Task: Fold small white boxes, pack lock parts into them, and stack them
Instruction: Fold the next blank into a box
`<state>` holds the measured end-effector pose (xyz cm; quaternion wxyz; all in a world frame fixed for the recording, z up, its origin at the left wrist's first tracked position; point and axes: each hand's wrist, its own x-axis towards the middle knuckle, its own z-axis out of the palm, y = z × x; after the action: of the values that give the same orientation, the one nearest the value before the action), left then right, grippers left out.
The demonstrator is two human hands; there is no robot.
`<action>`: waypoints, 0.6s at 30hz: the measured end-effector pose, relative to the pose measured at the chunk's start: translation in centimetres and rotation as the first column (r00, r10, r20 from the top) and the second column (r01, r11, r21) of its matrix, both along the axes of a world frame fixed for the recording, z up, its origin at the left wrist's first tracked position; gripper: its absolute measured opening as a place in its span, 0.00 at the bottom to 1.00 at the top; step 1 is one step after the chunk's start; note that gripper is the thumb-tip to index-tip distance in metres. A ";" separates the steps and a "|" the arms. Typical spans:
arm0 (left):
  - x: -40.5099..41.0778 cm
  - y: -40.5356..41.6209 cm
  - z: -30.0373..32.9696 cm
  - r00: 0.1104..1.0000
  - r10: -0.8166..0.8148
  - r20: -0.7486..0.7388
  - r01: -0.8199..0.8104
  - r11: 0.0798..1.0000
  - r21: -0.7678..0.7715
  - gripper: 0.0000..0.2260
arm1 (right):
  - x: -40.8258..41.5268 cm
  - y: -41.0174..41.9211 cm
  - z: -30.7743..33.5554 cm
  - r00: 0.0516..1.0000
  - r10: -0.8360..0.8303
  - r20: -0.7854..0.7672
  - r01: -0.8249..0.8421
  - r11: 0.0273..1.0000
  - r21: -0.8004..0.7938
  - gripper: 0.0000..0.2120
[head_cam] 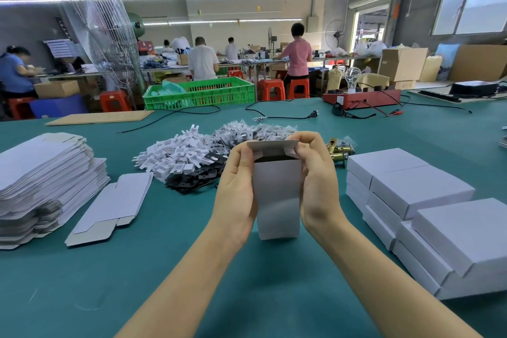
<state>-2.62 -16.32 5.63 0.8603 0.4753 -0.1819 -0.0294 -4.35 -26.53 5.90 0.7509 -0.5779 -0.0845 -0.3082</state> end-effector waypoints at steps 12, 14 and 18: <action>0.2 0.4 0.2 0.998 0.042 0.048 -0.046 0.996 0.079 0.30 | -0.2 0.3 0.1 0.999 -0.009 0.041 0.013 0.993 -0.113 0.10; 0.2 0.6 0.3 0.997 0.052 0.049 -0.056 0.994 0.095 0.30 | -0.2 0.5 -0.1 0.999 -0.004 0.036 0.008 0.993 -0.115 0.10; 0.4 0.7 0.2 0.998 0.051 0.037 -0.056 0.988 0.145 0.25 | -0.1 0.6 -0.2 0.999 -0.028 0.039 0.033 0.991 -0.128 0.08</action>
<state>-2.24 -15.61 5.85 0.8207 0.5420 -0.1806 -0.0117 -4.48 -25.98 5.74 0.7057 -0.6204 -0.1095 -0.3242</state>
